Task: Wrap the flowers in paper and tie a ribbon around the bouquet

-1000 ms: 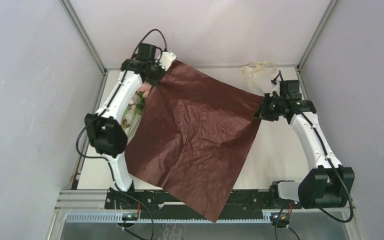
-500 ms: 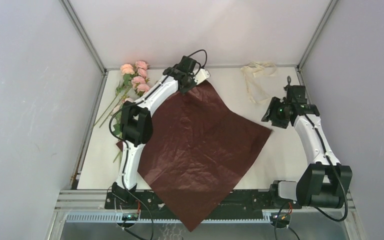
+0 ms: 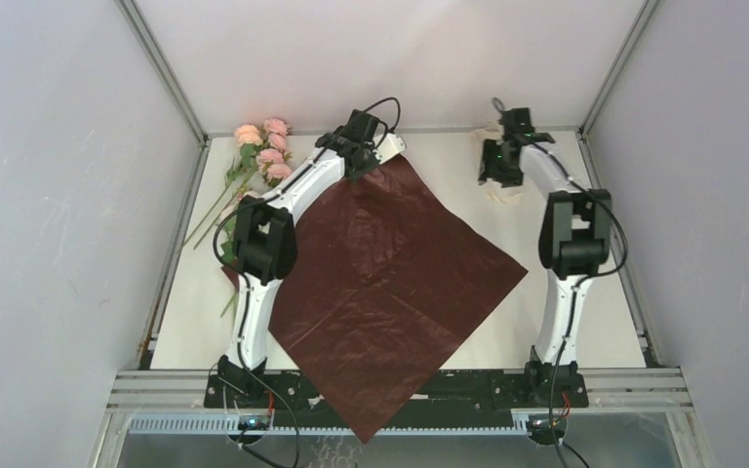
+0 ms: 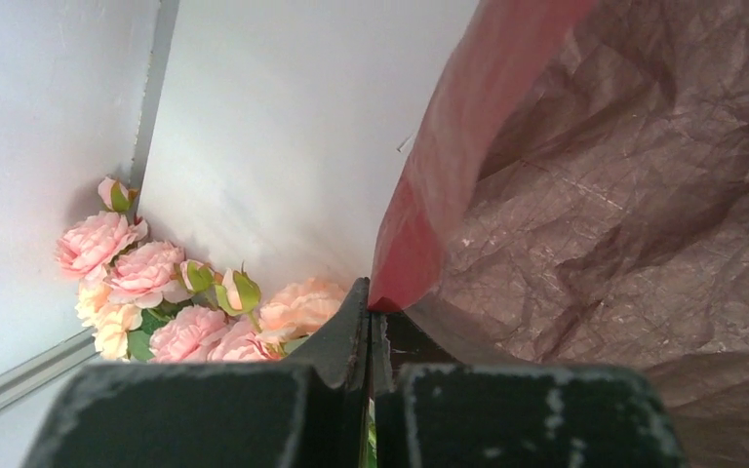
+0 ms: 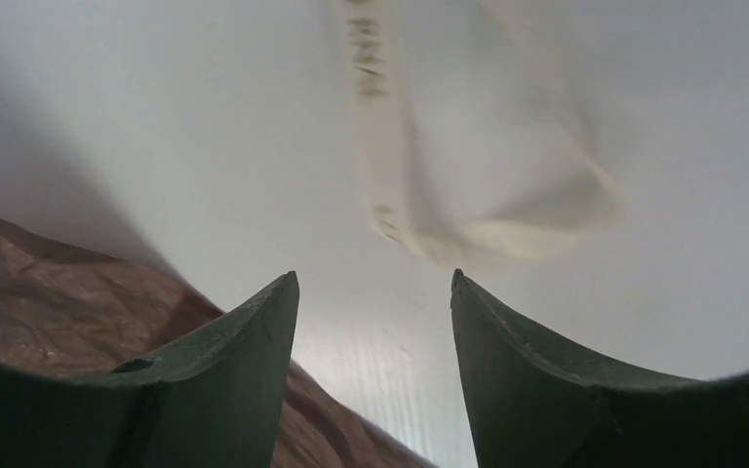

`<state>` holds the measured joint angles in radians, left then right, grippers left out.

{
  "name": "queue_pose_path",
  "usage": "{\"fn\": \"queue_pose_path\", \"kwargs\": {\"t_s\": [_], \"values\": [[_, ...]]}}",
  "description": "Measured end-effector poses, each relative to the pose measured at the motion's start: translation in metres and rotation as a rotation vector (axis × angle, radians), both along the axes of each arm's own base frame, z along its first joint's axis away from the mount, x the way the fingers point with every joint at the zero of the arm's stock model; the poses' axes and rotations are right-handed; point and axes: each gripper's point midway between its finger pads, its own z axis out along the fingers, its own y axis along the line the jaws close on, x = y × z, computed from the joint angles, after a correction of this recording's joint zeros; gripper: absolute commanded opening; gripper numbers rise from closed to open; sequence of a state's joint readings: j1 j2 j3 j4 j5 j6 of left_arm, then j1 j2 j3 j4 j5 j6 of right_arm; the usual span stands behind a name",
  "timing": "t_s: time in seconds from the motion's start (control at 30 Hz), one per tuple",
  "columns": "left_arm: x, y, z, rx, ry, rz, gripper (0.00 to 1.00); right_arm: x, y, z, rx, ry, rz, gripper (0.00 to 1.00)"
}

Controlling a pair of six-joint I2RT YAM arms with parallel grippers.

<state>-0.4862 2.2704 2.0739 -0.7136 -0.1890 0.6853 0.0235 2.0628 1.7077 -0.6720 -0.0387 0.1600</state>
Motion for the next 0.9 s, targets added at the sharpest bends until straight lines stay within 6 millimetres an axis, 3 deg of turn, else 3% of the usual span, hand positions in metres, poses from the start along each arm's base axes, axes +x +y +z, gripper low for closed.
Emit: {"fn": "queue_pose_path", "kwargs": {"t_s": [0.17, 0.23, 0.33, 0.43, 0.47, 0.5, 0.53, 0.57, 0.6, 0.67, 0.77, 0.83, 0.9], "values": [[0.012, -0.013, -0.001, -0.038, -0.023, 0.017, 0.0, 0.029, 0.045, -0.018, -0.054, 0.011, 0.169, 0.65], [0.021, -0.023, -0.003, -0.051, -0.049, 0.026, 0.0, 0.035, 0.05, -0.024, -0.064, 0.018, 0.196, 0.63], [0.034, -0.044, -0.011, -0.056, -0.11, 0.029, 0.0, 0.037, 0.037, -0.034, -0.086, 0.042, 0.185, 0.63], [0.051, -0.072, -0.017, -0.064, -0.194, 0.027, 0.0, 0.032, 0.008, -0.041, -0.109, 0.081, 0.132, 0.62], [0.056, -0.08, -0.018, -0.068, -0.221, 0.026, 0.08, 0.031, -0.004, -0.043, -0.117, 0.088, 0.106, 0.61], [0.063, -0.089, -0.018, -0.077, -0.259, 0.026, 0.33, 0.03, -0.017, -0.045, -0.122, 0.097, 0.079, 0.61], [0.066, -0.094, -0.018, -0.081, -0.281, 0.025, 0.67, 0.027, -0.029, -0.049, -0.125, 0.109, 0.049, 0.6], [0.069, -0.1, -0.019, -0.079, -0.304, 0.022, 0.86, 0.022, -0.043, -0.053, -0.128, 0.126, 0.014, 0.6], [0.07, -0.104, -0.017, -0.075, -0.321, 0.019, 0.96, 0.016, -0.057, -0.057, -0.129, 0.145, -0.019, 0.6], [0.071, -0.107, -0.013, -0.073, -0.348, 0.02, 1.0, 0.003, -0.077, -0.064, -0.12, 0.177, -0.071, 0.6], [0.071, -0.101, 0.003, -0.084, -0.365, 0.037, 1.0, -0.01, -0.1, -0.051, -0.136, 0.177, -0.129, 0.61], [0.062, -0.088, 0.015, -0.077, -0.33, 0.042, 1.0, -0.01, -0.097, -0.034, -0.14, 0.147, -0.129, 0.61], [0.045, -0.067, 0.033, -0.068, -0.273, 0.038, 1.0, -0.006, -0.081, -0.01, -0.152, 0.094, -0.101, 0.62]]}}
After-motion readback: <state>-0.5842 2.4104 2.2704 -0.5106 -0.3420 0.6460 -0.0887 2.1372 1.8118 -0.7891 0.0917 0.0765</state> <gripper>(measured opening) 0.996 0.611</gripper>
